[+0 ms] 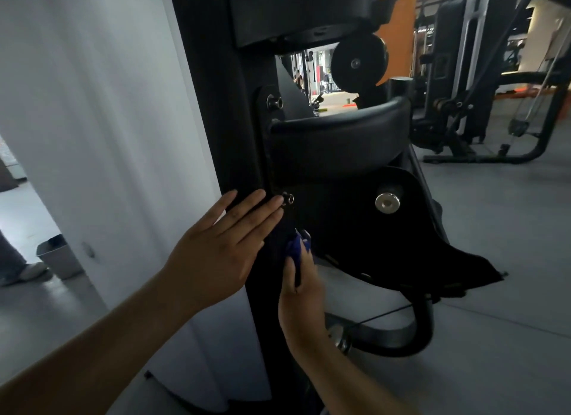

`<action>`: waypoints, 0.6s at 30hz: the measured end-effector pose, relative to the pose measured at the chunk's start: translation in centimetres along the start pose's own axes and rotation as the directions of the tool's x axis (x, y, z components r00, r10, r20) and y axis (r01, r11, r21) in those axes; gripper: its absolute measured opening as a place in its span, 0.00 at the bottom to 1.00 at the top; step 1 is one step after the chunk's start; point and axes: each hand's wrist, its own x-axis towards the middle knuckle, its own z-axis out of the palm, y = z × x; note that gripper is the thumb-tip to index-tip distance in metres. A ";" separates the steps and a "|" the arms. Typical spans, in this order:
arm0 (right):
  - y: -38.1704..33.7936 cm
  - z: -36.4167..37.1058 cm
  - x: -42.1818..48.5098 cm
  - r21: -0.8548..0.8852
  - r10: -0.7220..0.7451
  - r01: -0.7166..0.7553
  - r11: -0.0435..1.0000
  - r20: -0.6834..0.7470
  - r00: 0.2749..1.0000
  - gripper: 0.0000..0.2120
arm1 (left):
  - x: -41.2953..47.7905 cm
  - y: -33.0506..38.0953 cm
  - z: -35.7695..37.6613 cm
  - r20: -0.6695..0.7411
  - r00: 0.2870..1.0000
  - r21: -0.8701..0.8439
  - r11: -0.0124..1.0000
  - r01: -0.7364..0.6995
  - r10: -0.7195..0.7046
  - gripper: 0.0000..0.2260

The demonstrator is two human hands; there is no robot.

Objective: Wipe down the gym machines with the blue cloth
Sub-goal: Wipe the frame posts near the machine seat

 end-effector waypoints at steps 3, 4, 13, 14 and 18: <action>-1.9 1.0 1.2 0.066 -0.015 0.015 0.998 -0.013 1.000 0.23 | 0.2 0.4 0.4 -0.018 1.000 0.009 1.000 0.021 -0.021 0.28; -2.5 1.4 1.4 0.088 -0.053 0.054 0.995 -0.007 0.999 0.23 | 0.2 0.6 0.4 -0.015 0.999 0.010 0.999 0.032 -0.032 0.28; -3.1 1.9 2.7 0.159 -0.034 0.048 0.986 -0.095 0.995 0.18 | 0.1 0.8 0.4 0.031 0.999 0.028 0.999 0.033 -0.034 0.28; -3.2 2.1 2.5 0.173 -0.033 0.049 0.984 -0.092 0.995 0.18 | 0.1 0.7 0.4 0.033 0.999 0.031 0.999 0.031 -0.032 0.28; -0.5 2.2 0.0 0.054 -0.056 0.059 0.997 -0.054 0.997 0.22 | 0.2 0.7 0.0 0.047 0.998 0.047 0.998 0.035 -0.038 0.29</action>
